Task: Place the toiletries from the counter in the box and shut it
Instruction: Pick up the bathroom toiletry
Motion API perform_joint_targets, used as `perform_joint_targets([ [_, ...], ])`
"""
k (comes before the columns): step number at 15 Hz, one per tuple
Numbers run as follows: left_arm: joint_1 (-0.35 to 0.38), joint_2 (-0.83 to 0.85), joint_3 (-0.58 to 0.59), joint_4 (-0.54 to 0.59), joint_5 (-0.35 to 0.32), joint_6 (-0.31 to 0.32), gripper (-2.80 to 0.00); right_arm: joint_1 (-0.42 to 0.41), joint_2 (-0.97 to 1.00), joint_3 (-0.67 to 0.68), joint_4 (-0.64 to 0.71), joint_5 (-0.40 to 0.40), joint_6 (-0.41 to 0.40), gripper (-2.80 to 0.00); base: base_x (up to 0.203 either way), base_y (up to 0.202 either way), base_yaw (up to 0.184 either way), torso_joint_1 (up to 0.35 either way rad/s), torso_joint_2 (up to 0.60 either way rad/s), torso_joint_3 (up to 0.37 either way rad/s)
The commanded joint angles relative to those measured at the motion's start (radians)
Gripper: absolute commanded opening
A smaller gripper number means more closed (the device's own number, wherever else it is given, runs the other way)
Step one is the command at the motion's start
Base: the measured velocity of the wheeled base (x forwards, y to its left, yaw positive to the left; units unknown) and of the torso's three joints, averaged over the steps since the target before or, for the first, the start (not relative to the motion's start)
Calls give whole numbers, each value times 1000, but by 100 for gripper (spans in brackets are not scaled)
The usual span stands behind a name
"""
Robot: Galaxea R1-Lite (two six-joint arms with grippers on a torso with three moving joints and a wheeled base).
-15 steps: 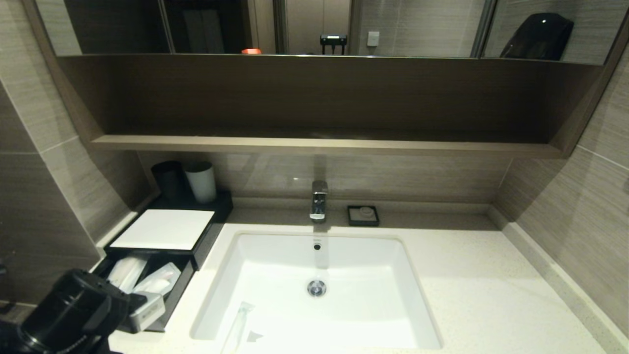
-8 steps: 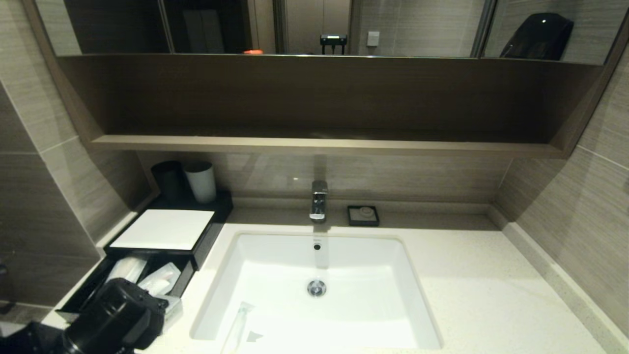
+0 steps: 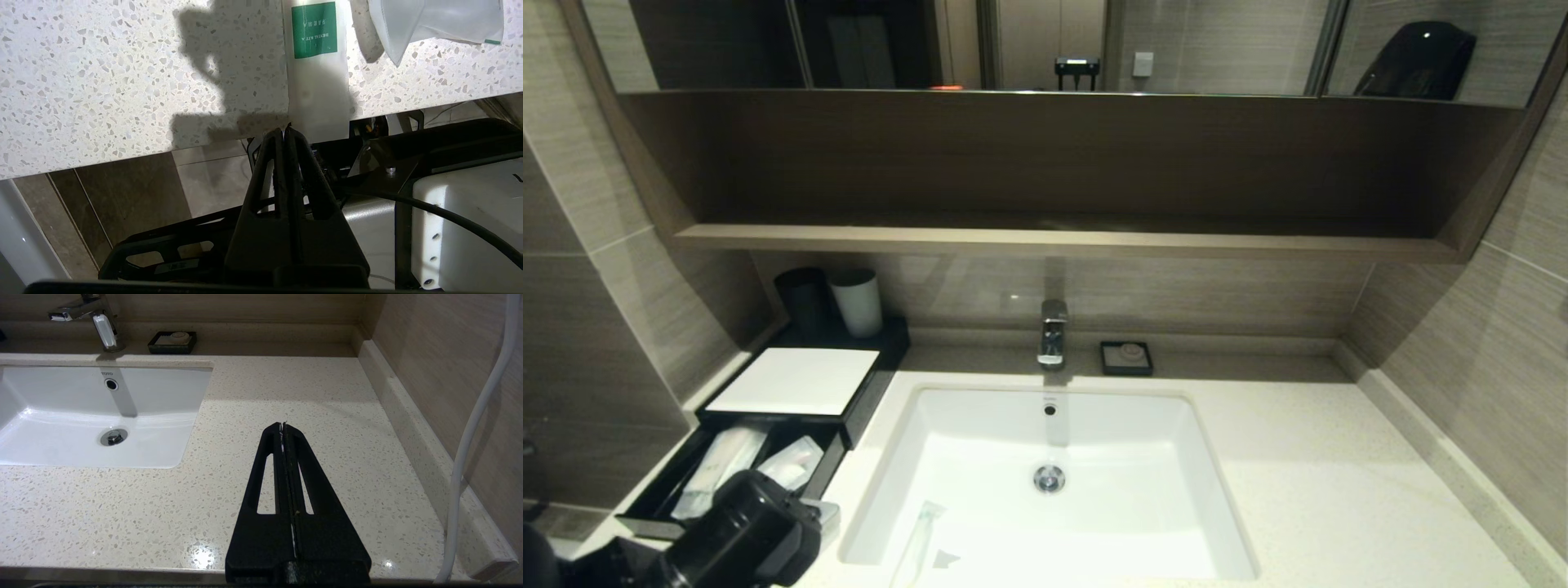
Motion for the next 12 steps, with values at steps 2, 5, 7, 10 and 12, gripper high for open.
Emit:
perform_joint_targets([
  [2, 0, -28, -1, -1, -2, -7, -280, 0, 0, -1, 0, 0, 0, -280, 0, 0, 0, 0, 0, 0],
  [5, 0, -3, 7, -3, 3, 3, -280, 0, 0, 0, 0, 0, 1, -280, 0, 0, 0, 0, 0, 0],
  [7, 2, 25, 7, -5, 2, 3, -280, 0, -2, 1, 0, 0, 0, -280, 0, 0, 0, 0, 0, 0],
  [10, 2, 68, 0, -39, -1, 2, -280, 0, 0, 1, 0, 0, 0, -280, 0, 0, 0, 0, 0, 0],
  [12, 6, 100, 3, -79, -1, 4, -280, 0, 0, 1, 0, 0, 0, -280, 0, 0, 0, 0, 0, 0],
])
